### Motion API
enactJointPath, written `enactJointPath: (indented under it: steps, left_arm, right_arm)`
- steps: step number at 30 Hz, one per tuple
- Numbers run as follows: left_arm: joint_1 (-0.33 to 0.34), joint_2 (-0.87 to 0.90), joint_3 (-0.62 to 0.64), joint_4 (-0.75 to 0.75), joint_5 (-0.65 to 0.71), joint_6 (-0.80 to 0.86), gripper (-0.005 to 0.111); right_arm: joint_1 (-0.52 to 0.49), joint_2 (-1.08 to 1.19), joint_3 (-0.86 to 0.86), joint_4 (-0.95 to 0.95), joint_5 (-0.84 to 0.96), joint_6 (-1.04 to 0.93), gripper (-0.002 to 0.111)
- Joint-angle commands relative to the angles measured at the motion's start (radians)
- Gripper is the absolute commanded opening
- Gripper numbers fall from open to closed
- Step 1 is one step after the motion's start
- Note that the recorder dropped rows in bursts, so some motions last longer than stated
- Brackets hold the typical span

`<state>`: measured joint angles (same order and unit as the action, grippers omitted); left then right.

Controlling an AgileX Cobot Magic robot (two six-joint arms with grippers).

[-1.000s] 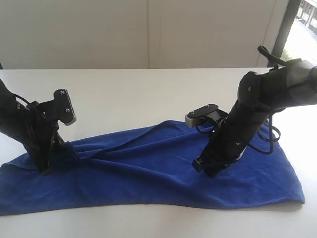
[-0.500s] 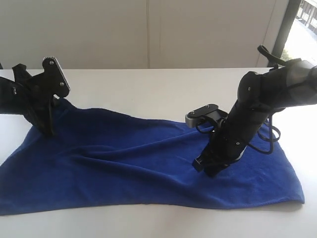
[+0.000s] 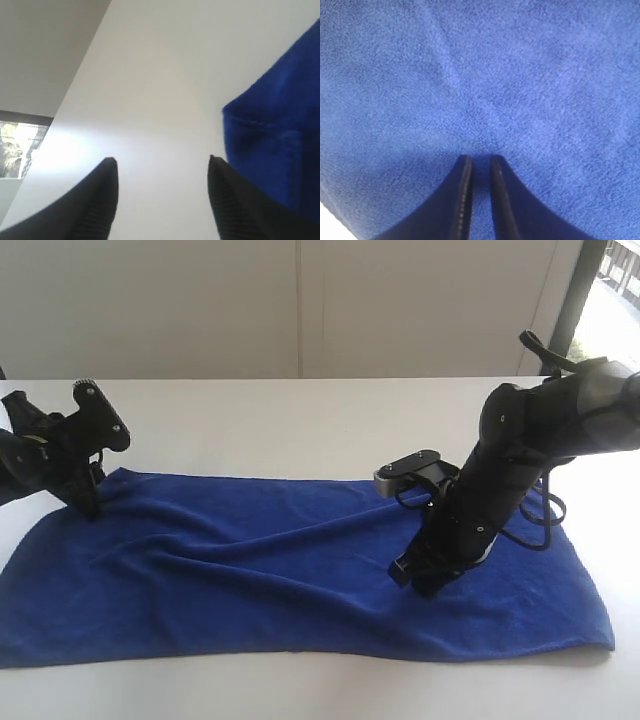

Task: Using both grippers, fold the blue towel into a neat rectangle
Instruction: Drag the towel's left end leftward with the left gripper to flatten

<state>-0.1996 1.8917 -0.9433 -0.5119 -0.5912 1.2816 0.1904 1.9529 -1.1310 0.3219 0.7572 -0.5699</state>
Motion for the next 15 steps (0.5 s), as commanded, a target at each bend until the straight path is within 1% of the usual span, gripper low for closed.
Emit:
enactJointPath:
  steps: [1,3,4,5,6,7,8,9,10,11,12,13,15]
  left_arm:
    - [0.016,-0.008,0.005,-0.088,-0.105,0.006,0.067]
    - [-0.006,-0.055,0.005,-0.121,-0.124,-0.007,0.067]
    - [-0.028,-0.089,0.005,-0.126,-0.091,-0.02,0.067]
    - [-0.052,-0.123,0.005,-0.126,-0.014,-0.037,0.067]
    - [-0.071,-0.154,-0.002,-0.126,0.116,-0.053,0.067]
    - [-0.085,-0.172,-0.013,-0.131,0.274,-0.069,0.064]
    - [-0.087,-0.177,-0.025,-0.145,0.451,-0.103,0.057]
    - [-0.087,-0.172,-0.031,-0.16,0.529,-0.13,0.046]
    - [-0.087,-0.163,-0.033,-0.175,0.572,-0.157,0.034]
    - [-0.079,-0.156,-0.033,-0.184,0.591,-0.176,0.023]
    - [-0.072,-0.144,-0.033,-0.187,0.591,-0.195,0.009]
    - [-0.066,-0.138,-0.035,-0.187,0.585,-0.206,0.001]
    - [-0.05,-0.123,-0.035,-0.187,0.559,-0.213,0.001]
  right_arm:
    - [0.0,0.032,0.017,-0.005,0.034,-0.012,0.014]
    - [0.0,0.032,0.017,-0.005,0.034,-0.012,0.014]
    - [0.0,0.032,0.017,-0.005,0.034,-0.012,0.014]
    - [0.0,0.032,0.017,-0.005,0.034,-0.012,0.014]
    - [0.0,0.032,0.017,-0.005,0.034,-0.012,0.014]
    - [0.0,0.032,0.017,-0.005,0.034,-0.012,0.014]
    - [0.0,0.032,0.017,-0.005,0.034,-0.012,0.014]
    - [0.0,0.032,0.017,-0.005,0.034,-0.012,0.014]
    - [0.0,0.032,0.017,-0.005,0.04,-0.012,0.014]
    - [0.0,0.032,0.017,-0.005,0.042,-0.012,0.014]
    - [0.0,0.032,0.017,-0.005,0.042,-0.012,0.014]
    - [0.0,0.032,0.017,-0.005,0.042,-0.012,0.014]
    - [0.0,0.032,0.017,-0.005,0.049,-0.012,0.014]
